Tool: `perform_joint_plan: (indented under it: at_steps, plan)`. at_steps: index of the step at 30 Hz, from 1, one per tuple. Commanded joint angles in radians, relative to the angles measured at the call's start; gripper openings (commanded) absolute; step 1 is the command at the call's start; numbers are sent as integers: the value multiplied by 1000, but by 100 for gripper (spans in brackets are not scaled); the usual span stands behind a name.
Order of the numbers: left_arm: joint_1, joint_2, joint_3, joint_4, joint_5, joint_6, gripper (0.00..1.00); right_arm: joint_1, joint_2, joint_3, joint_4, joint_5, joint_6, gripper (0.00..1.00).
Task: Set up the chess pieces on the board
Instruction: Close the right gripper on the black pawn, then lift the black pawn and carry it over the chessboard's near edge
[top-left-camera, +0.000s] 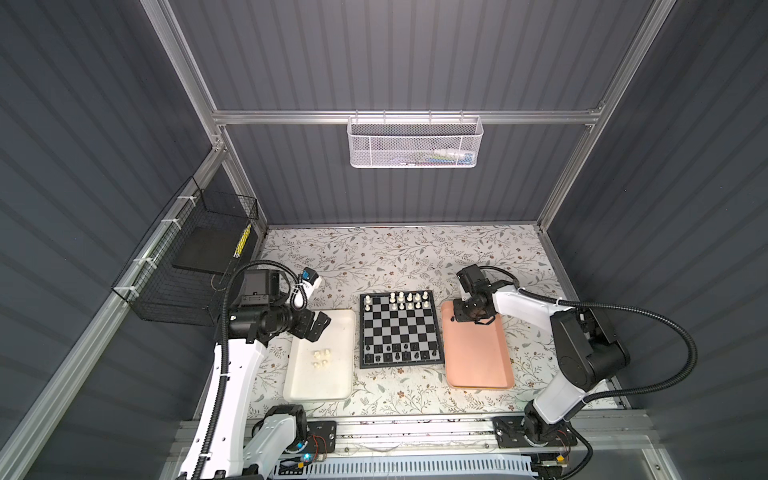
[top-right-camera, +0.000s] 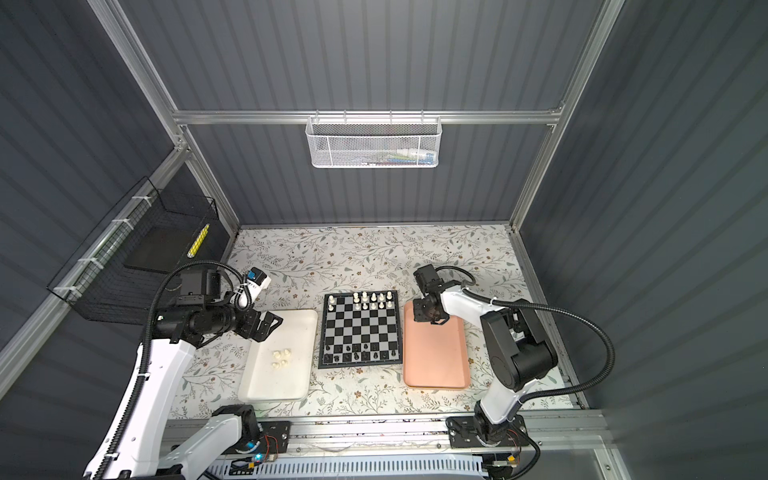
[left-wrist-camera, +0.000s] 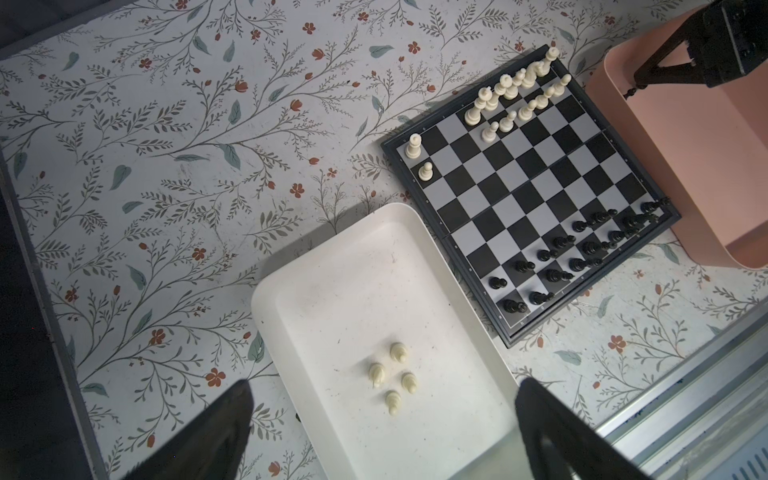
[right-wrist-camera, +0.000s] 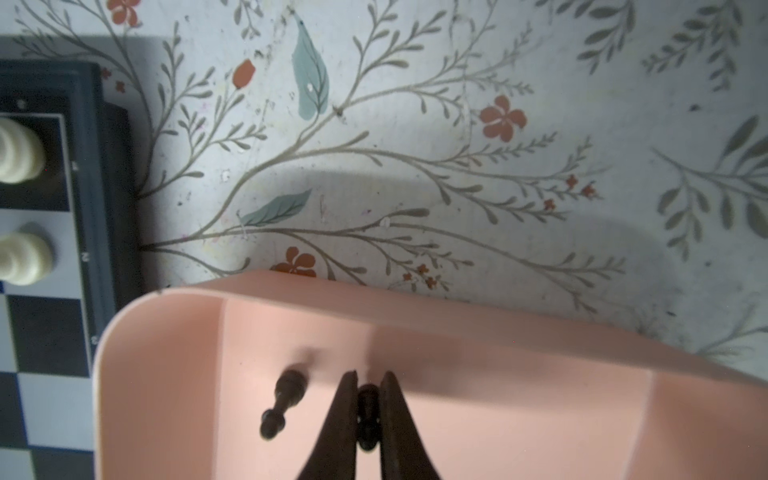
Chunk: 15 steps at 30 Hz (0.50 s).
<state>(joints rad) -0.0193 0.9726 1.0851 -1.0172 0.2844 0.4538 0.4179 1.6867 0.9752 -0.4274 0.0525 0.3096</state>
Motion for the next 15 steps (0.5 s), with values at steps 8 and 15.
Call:
perform_joint_plan:
  at_steps: [8, 15]
  plan:
    - [-4, -19, -11, -20, 4, 8, 100, 14, -53, -27, -31, 14, 12, 13]
    - [-4, -18, -5, -16, 12, 9, 100, 38, -96, -38, -52, 32, 25, 13]
